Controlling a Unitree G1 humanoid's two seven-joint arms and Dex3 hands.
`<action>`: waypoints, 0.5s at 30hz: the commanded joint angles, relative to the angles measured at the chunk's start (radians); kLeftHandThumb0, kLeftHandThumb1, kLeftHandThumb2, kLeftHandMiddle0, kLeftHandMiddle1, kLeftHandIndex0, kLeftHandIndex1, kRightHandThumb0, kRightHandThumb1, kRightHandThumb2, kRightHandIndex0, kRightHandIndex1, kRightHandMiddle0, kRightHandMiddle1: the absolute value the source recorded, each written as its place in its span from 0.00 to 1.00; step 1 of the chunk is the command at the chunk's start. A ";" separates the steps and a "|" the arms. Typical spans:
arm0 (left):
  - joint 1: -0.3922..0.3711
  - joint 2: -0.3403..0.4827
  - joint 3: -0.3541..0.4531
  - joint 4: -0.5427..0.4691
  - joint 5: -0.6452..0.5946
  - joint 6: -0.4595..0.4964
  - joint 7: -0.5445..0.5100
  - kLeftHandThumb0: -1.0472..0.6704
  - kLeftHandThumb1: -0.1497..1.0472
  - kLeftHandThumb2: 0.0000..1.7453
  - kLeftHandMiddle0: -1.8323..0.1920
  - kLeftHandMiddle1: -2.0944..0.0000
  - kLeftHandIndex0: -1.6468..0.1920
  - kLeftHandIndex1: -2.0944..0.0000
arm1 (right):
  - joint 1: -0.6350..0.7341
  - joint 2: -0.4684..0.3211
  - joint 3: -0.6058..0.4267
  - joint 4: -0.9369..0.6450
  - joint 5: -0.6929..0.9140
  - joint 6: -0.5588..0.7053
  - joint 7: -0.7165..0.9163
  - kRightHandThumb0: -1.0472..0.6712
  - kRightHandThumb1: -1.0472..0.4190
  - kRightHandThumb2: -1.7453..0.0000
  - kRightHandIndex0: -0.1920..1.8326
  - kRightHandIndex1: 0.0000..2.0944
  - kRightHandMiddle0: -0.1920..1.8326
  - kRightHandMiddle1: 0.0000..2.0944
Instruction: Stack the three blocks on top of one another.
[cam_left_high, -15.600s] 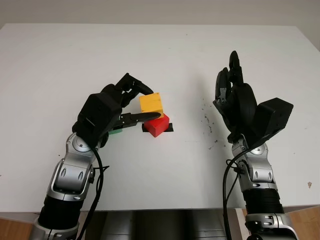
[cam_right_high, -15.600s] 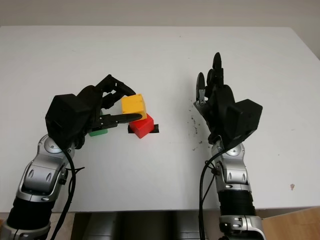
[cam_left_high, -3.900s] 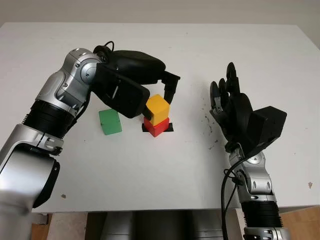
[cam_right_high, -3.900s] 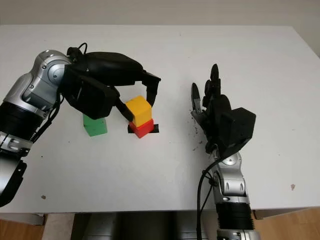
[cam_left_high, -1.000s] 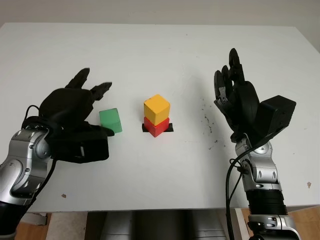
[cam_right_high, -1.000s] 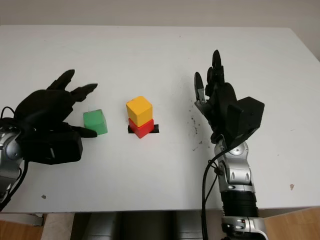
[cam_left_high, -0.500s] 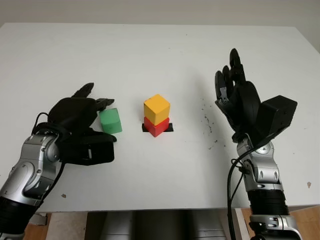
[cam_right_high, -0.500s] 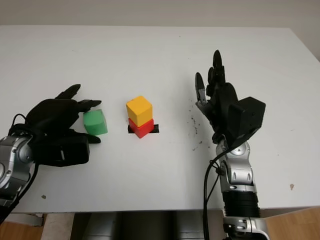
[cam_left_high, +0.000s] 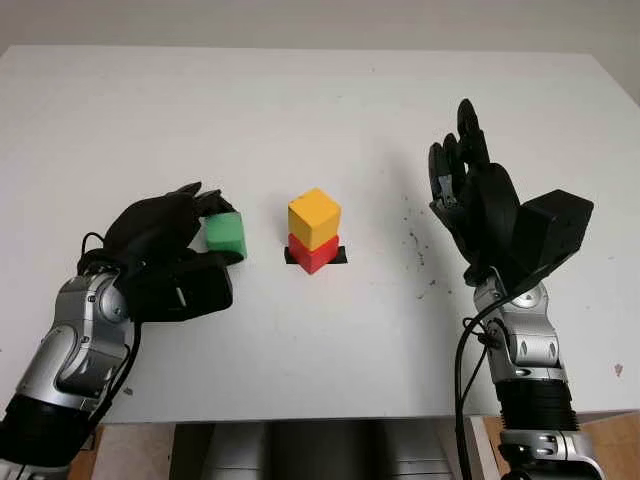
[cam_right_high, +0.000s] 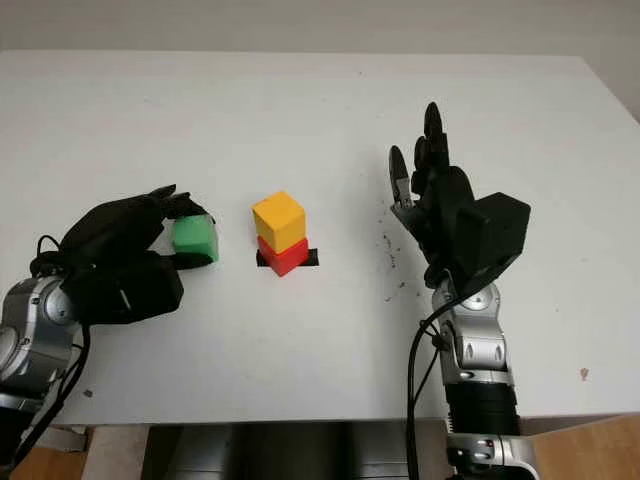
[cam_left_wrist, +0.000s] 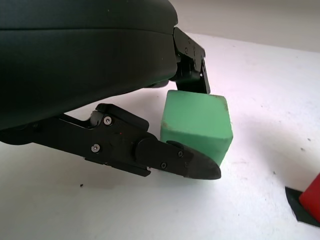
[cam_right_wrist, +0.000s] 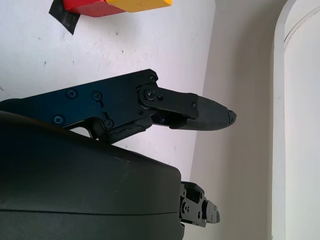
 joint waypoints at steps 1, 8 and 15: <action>0.017 0.003 0.013 -0.013 0.000 -0.010 0.023 0.38 1.00 0.10 0.76 0.96 0.81 0.25 | 0.007 -0.013 -0.003 -0.015 0.002 -0.005 0.003 0.26 0.00 0.67 0.01 0.02 0.01 0.02; 0.015 0.026 0.027 -0.041 0.013 -0.001 0.020 0.37 1.00 0.07 0.72 0.96 0.80 0.23 | 0.006 -0.009 -0.006 -0.009 0.008 -0.006 0.003 0.26 0.00 0.67 0.01 0.02 0.02 0.02; -0.038 0.094 0.049 -0.082 -0.002 0.018 -0.088 0.37 1.00 0.05 0.71 0.96 0.78 0.25 | 0.005 -0.005 -0.005 -0.007 0.006 -0.001 -0.007 0.27 0.00 0.68 0.01 0.02 0.02 0.02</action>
